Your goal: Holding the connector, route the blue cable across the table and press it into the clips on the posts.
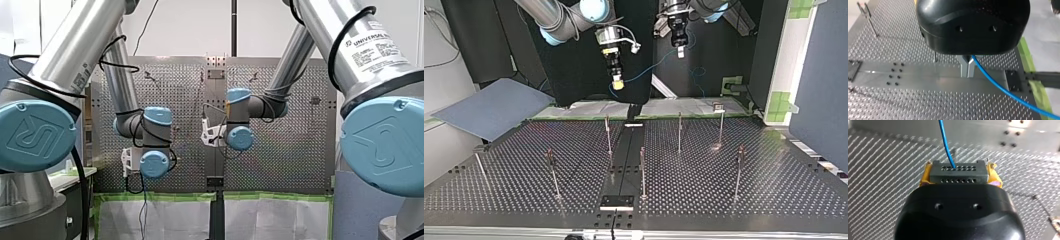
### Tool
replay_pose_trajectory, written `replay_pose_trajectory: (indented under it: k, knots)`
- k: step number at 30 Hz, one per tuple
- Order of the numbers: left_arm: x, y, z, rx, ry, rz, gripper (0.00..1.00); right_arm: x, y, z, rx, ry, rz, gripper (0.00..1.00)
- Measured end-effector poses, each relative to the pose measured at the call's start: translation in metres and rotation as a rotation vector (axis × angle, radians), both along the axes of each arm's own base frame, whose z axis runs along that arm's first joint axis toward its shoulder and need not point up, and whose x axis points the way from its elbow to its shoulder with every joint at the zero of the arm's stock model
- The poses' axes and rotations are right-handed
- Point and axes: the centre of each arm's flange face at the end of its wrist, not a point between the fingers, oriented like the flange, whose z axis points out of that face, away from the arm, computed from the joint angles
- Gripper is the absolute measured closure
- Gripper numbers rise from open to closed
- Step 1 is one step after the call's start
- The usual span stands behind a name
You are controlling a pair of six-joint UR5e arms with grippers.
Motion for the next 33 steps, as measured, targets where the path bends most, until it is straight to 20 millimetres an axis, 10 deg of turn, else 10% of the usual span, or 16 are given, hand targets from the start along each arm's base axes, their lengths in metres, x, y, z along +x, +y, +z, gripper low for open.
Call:
replay_pose_trajectory:
  k: [12,33]
  knots:
    - [0.042,0.016,0.040,-0.038,-0.040,0.091,1.00,0.036,-0.001,0.085,-0.040,-0.103,0.132,1.00]
    - [0.135,0.055,0.155,-0.190,-0.225,0.303,1.00,0.060,0.007,0.086,0.070,-0.024,0.242,1.00]
